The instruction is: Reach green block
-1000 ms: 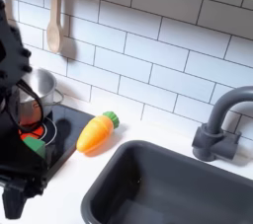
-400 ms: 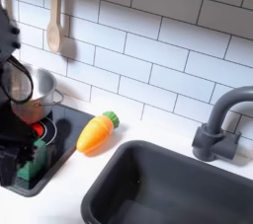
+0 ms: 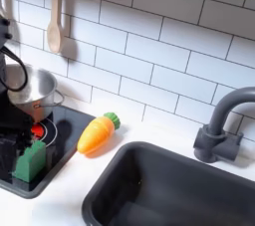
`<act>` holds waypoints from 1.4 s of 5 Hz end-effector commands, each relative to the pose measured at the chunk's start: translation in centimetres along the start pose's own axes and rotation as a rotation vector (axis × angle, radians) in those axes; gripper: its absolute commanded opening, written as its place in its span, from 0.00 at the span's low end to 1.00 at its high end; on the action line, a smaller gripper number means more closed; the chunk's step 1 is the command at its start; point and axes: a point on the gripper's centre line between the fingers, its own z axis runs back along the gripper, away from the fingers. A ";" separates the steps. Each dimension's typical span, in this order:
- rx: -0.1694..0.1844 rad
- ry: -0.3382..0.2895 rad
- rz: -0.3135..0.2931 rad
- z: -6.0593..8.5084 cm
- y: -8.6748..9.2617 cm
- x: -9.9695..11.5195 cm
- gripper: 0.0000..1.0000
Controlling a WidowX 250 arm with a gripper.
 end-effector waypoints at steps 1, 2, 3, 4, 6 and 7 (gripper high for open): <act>0.009 -0.007 -0.032 -0.9 0.5 1.3 1.00; 0.011 -0.016 -0.057 -1.5 0.8 2.3 1.00; 0.020 -0.016 -0.071 -1.9 0.6 3.0 1.00; 0.018 -0.020 -0.068 -2.0 0.9 3.4 1.00; 0.009 -0.013 -0.101 -3.2 0.6 4.2 1.00; 0.012 -0.006 -0.109 -3.7 0.3 4.6 1.00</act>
